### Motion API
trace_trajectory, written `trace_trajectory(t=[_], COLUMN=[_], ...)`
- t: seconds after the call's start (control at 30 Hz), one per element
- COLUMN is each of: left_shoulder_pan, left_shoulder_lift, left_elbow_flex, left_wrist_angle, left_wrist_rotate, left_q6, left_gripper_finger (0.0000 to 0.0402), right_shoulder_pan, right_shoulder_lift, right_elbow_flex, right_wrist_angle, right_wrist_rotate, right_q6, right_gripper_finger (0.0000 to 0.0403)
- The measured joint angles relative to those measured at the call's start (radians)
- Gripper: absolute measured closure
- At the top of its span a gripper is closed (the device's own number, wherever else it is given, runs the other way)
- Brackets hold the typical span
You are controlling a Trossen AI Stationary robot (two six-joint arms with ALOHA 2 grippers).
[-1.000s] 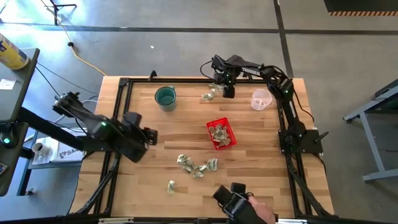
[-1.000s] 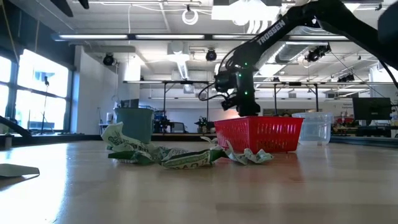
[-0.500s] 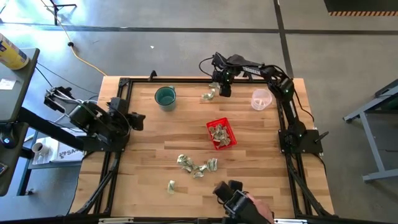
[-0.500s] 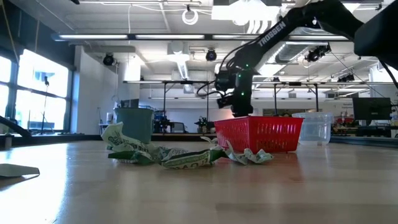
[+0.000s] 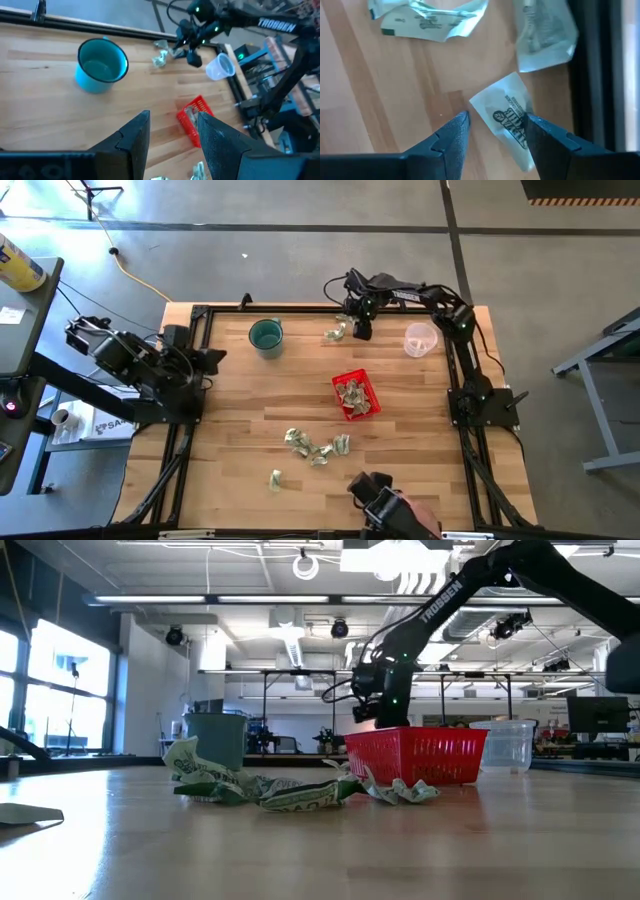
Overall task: Pick and place items into bin
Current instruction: Put the stevia packet into the orange bin
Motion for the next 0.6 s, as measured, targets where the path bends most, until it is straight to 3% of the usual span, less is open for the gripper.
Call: trace_trajectory(t=[0.27, 0.6], left_shoulder_pan=[0.0, 0.0], left_shoulder_lift=[-0.043, -0.084], left_elbow_flex=[-0.013, -0.091], left_wrist_angle=[0.0, 0.0], left_wrist_rotate=[-0.037, -0.037], left_q6=[0.017, -0.035], left_gripper_finger=[0.0204, 0.0204], right_shoulder_pan=[-0.016, -0.044], right_shoulder_lift=[0.0, 0.003], right_elbow_flex=[-0.005, -0.001], right_wrist_angle=[0.044, 0.048], right_wrist_rotate=[0.015, 0.032], right_q6=[0.0, 0.006], right_gripper_finger=[0.0237, 0.0383])
